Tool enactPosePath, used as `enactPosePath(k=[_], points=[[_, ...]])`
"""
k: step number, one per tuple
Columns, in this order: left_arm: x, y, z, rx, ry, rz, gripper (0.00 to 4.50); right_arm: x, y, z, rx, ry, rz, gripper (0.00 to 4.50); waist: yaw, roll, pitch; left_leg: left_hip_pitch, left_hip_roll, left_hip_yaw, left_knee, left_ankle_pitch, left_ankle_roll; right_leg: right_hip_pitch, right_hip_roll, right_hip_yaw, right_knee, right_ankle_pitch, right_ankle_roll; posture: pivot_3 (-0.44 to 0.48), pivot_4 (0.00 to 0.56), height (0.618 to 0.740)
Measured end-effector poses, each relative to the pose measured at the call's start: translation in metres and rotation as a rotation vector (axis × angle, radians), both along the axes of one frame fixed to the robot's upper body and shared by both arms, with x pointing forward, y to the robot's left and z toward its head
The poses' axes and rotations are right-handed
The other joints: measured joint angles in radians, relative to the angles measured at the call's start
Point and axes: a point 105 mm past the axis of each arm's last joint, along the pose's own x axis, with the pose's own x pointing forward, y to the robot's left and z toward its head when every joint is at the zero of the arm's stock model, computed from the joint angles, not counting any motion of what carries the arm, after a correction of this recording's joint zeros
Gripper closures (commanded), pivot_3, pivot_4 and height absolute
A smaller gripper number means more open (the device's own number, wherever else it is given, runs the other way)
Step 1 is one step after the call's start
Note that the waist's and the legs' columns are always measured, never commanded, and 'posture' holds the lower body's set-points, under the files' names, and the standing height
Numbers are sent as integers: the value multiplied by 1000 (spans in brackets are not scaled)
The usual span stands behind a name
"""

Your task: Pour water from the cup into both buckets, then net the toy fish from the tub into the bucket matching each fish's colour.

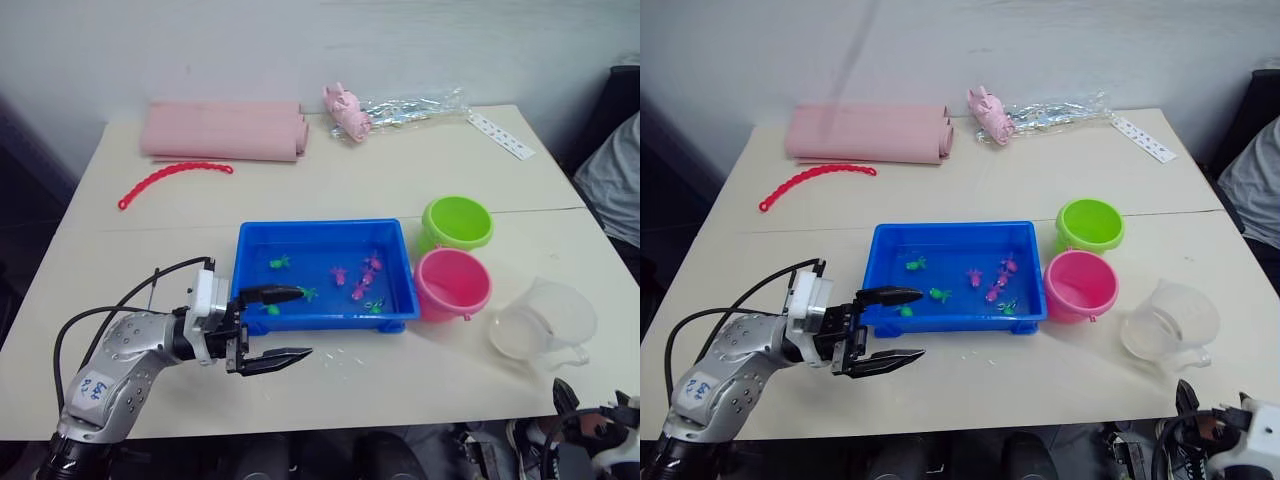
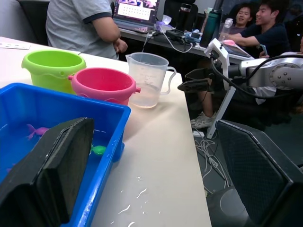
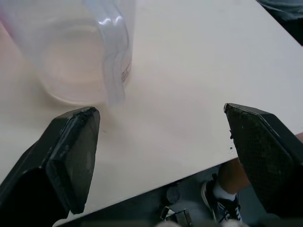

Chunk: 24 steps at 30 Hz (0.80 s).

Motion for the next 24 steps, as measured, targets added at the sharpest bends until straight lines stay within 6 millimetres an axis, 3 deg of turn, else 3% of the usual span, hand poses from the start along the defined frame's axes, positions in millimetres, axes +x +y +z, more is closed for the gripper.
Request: enactPosePath(k=[6, 24], points=[[-3, -3, 4, -4, -10, -1, 9, 13, 0, -3, 12, -27, 9, 0, 2, 1, -1, 0, 0, 0, 0, 1, 1, 0, 0, 0, 1, 0, 0, 0, 150, 740], [-2, -2, 3, 5, -10, 9, 9, 27, -15, -4, -33, -77, -64, 0, 0, 1, -1, 0, 0, 0, 1, 1, 1, 0, 0, 0, 1, 0, 0, 0, 150, 740]])
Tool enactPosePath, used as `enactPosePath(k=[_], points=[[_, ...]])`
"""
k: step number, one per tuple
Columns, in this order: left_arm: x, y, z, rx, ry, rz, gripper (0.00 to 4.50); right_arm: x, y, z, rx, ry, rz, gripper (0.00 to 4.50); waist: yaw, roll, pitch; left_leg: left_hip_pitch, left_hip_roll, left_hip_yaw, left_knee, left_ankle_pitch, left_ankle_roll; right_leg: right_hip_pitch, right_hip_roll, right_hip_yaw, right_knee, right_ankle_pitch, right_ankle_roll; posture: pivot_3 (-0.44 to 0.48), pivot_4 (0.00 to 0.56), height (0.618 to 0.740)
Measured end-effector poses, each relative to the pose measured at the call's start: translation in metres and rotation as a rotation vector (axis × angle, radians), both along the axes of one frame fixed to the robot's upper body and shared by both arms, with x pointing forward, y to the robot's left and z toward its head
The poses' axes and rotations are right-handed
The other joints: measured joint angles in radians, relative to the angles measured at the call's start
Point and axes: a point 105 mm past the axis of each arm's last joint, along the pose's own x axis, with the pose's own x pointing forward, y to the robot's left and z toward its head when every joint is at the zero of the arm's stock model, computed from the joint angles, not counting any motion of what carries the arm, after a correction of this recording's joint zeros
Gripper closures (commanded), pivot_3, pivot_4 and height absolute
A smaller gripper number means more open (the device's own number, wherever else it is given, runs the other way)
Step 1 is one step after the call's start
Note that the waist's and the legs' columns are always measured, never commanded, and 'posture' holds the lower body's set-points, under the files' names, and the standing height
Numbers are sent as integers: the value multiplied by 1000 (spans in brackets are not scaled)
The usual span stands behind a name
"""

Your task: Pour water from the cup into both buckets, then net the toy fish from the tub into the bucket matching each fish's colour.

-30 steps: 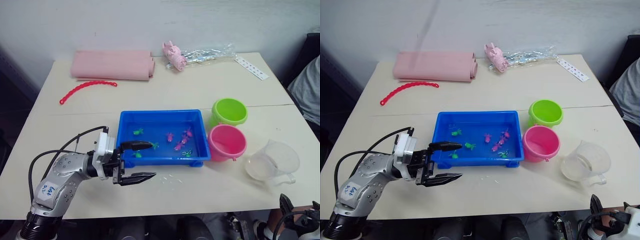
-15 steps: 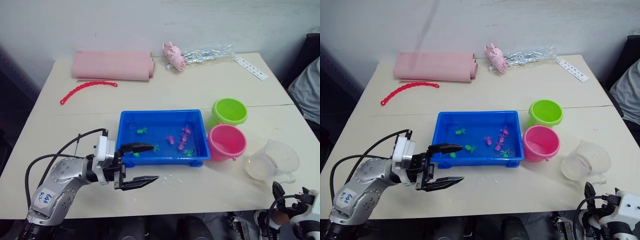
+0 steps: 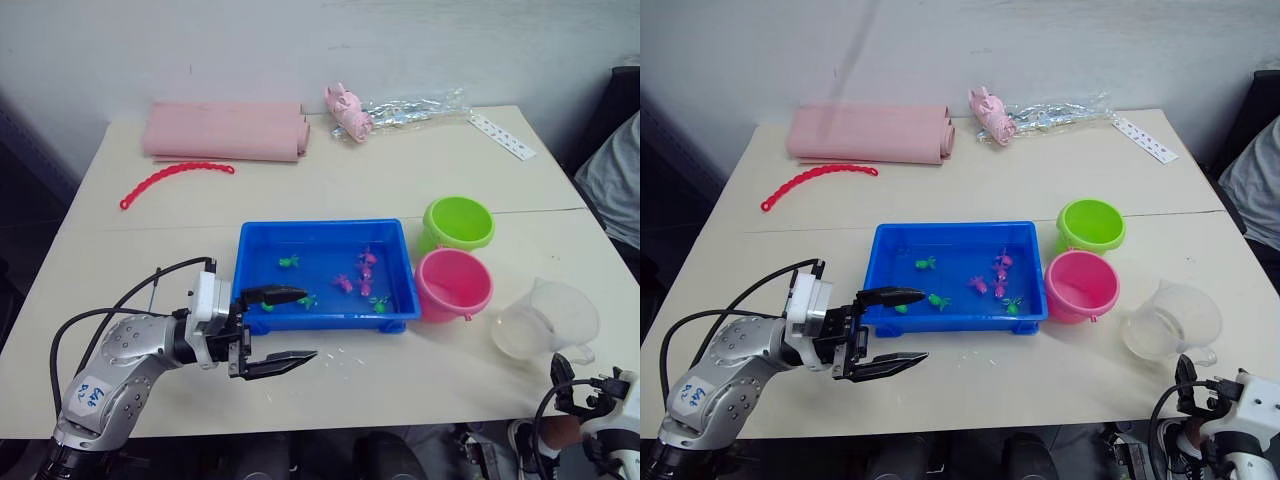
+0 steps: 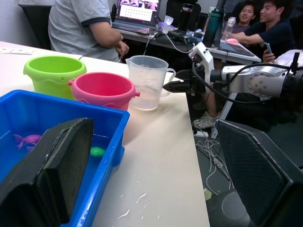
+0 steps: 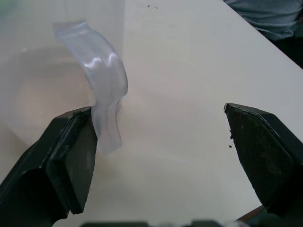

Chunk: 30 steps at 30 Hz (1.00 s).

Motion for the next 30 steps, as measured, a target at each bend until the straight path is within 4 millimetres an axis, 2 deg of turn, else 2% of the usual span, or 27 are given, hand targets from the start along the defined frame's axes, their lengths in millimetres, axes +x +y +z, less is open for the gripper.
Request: enactPosePath(k=[9, 20, 23, 27, 28, 30], points=[[2, 0, 1, -3, -10, 14, 9, 14, -16, 3, 50, -54, -117, 0, 0, 0, 0, 0, 0, 0, 0, 0, 0, 0, 0, 0, 1, 0, 0, 0, 150, 740], [5, 0, 2, 3, -35, 30, 9, 36, -14, 4, 113, -104, -150, 0, -1, 0, 0, 0, 0, 0, 1, 1, 0, 0, 0, 0, 2, 0, 0, 0, 150, 740], [6, 0, 4, 3, -45, 32, 0, 39, -12, 3, 117, -105, -146, 772, -2, 0, 0, 0, 0, 1, 1, 1, 1, 0, 0, 0, 2, 0, 0, 0, 150, 740], [6, -1, 4, -2, -51, 37, 0, 46, -4, 3, 121, -105, -108, 2750, -2, 0, 0, 0, 0, 1, 1, 1, 1, 0, 0, 0, 2, 0, 0, 0, 150, 740], [7, -1, 4, -1, -51, 38, 0, 46, -4, 3, 121, -107, -105, 3407, -1, 0, 0, 0, 0, 1, 1, 1, 1, 0, 0, 0, 2, 0, 0, 0, 150, 740], [7, -1, 3, -1, -51, 40, 0, 46, -4, 4, 121, -114, -104, 4201, 1, 0, 0, 0, 0, 0, 1, 1, 1, 0, 0, 0, 2, 0, 0, 0, 150, 740]])
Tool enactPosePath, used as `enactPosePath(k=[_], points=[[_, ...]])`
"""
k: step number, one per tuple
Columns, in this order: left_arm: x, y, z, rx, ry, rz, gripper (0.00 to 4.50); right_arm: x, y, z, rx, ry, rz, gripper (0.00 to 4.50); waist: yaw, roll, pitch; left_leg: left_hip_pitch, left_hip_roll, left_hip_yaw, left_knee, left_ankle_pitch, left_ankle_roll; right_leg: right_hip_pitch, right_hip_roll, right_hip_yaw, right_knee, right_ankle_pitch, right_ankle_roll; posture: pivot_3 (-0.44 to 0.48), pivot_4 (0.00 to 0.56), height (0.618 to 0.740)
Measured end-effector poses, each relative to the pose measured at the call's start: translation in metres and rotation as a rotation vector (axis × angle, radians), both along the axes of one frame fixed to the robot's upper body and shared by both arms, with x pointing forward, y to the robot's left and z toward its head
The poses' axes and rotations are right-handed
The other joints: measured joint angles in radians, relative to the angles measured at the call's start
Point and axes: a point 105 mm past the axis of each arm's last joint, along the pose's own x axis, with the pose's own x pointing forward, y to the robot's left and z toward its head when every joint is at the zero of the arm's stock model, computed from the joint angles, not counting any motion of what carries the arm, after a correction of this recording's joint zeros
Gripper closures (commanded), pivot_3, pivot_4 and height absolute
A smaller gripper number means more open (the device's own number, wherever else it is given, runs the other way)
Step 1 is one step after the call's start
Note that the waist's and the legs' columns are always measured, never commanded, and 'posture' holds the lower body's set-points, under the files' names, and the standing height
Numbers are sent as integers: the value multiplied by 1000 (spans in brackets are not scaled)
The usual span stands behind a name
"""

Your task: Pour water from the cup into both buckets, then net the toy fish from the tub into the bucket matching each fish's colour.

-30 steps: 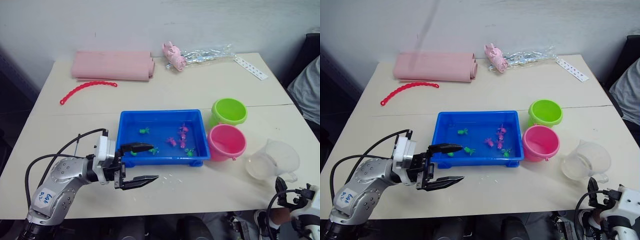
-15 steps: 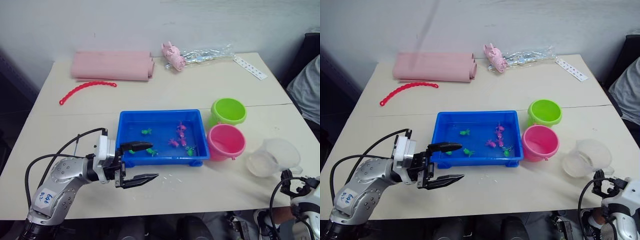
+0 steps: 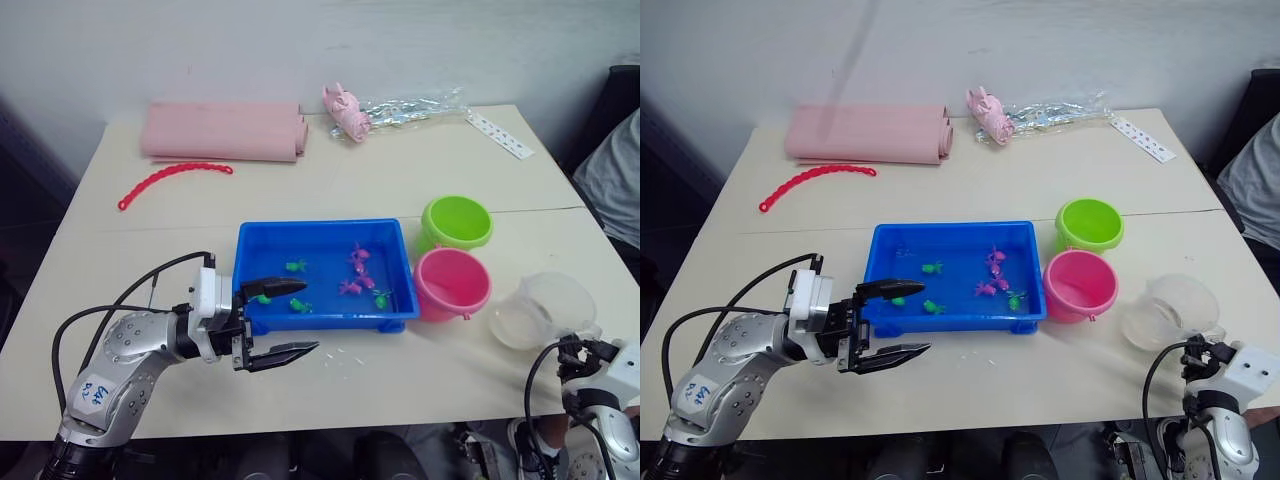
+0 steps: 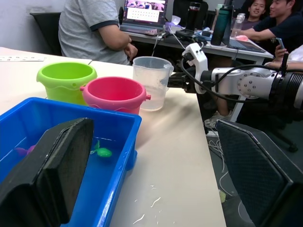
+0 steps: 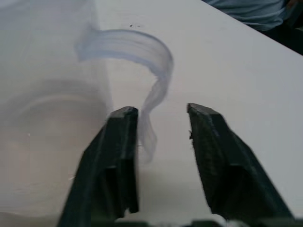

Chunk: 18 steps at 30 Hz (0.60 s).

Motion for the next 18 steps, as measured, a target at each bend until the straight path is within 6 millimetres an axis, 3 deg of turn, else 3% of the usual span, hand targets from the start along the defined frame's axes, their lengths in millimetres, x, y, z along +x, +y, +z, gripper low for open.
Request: enactPosePath(k=[1, 11, 14, 18], points=[[0, 0, 0, -1, 0, 2, 0, 0, 0, 1, 4, -8, -2, 4420, 0, 0, 0, 0, 0, 0, 0, 0, 0, 0, 0, 0, 0, 0, 0, 0, 150, 740], [1, 0, -5, -17, 19, 37, 0, 2, 0, 4, 9, -5, 19, 4420, -2, 0, 0, 0, 0, 0, 0, 0, 0, 0, 0, 0, 0, 0, 0, 0, 150, 740], [2, 0, -5, -34, 19, 50, 0, 4, -3, 16, -35, -10, 41, 4420, -2, 0, 0, 0, 0, 0, 0, 0, 0, 0, 0, 0, 0, 0, 0, 0, 150, 740], [3, -1, -4, -41, 14, 55, 0, 10, -6, 54, -212, -25, 105, 4420, -1, 0, 0, 0, 0, 1, 0, 0, 0, 0, 0, 0, 0, 0, 0, 0, 150, 740]])
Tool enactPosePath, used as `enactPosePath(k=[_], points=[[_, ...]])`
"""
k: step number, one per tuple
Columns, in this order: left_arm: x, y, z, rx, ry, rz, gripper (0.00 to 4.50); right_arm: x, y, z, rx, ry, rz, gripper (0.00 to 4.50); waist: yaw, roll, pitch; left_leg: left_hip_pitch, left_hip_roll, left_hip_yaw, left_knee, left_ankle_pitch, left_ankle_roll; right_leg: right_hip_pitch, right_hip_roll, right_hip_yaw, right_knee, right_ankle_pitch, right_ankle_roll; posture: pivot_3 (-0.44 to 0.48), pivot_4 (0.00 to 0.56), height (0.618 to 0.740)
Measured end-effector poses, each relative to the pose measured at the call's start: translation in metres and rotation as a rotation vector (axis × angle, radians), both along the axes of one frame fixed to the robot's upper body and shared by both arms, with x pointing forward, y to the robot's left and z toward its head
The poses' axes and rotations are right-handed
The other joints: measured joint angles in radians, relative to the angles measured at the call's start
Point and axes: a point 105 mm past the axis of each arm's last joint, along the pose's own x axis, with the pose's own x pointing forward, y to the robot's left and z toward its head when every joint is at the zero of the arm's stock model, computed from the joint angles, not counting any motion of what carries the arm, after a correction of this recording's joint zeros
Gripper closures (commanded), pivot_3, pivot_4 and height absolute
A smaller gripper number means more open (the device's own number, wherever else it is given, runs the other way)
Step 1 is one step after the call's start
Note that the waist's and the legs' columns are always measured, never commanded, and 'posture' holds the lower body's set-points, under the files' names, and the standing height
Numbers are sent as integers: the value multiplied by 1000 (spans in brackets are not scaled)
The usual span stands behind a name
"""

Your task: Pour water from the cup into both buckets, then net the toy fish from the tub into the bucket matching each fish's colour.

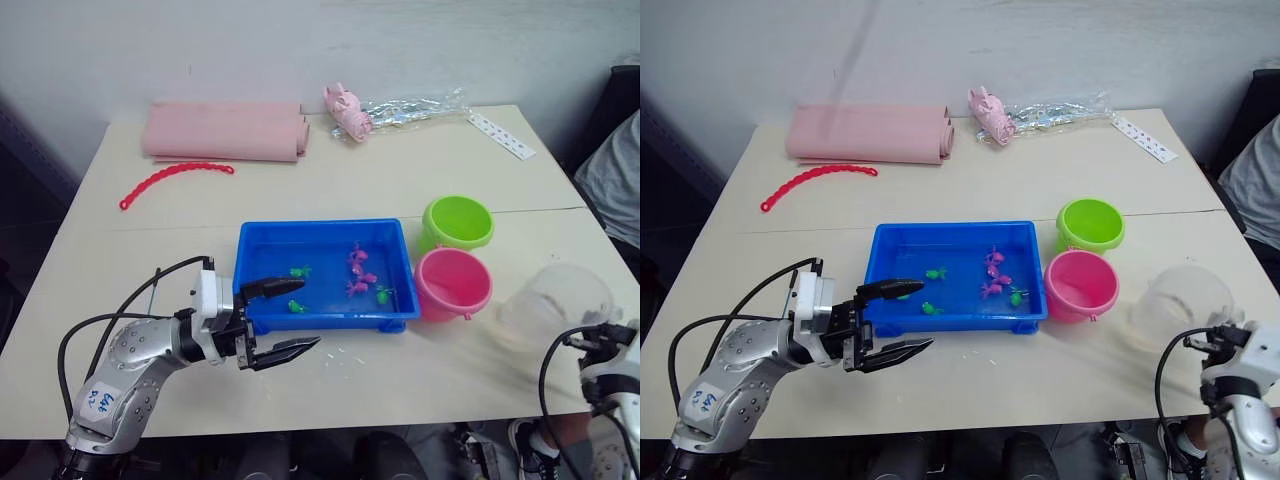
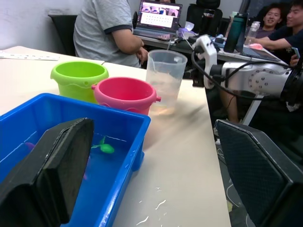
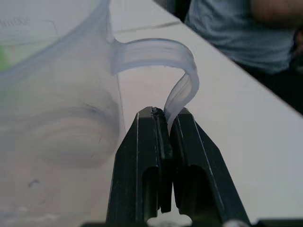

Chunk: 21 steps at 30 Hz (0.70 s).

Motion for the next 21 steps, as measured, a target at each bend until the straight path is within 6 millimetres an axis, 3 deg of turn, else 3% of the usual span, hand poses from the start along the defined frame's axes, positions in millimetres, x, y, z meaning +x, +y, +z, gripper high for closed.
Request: enactPosePath(k=[7, 16, 21], points=[[12, -6, 20, -55, -15, -29, 0, 12, 5, 54, -315, 23, 140, 4420, 3, 0, 0, -1, -1, 0, 1, 2, 1, 0, 0, 0, 0, 1, 1, 0, 150, 740], [18, -4, 5, -14, 17, -1, 0, 20, 5, 81, -550, 52, 125, 4420, 1, 0, 0, -2, -1, 1, 1, 3, 2, 0, 0, 0, -1, 1, 2, 0, 150, 740], [18, -5, 4, -8, 3, -4, 0, 29, 22, 102, -723, 28, 164, 4420, 1, 0, 0, -2, -1, 0, 1, 3, 2, 0, 0, 0, -1, 1, 2, 0, 150, 740]])
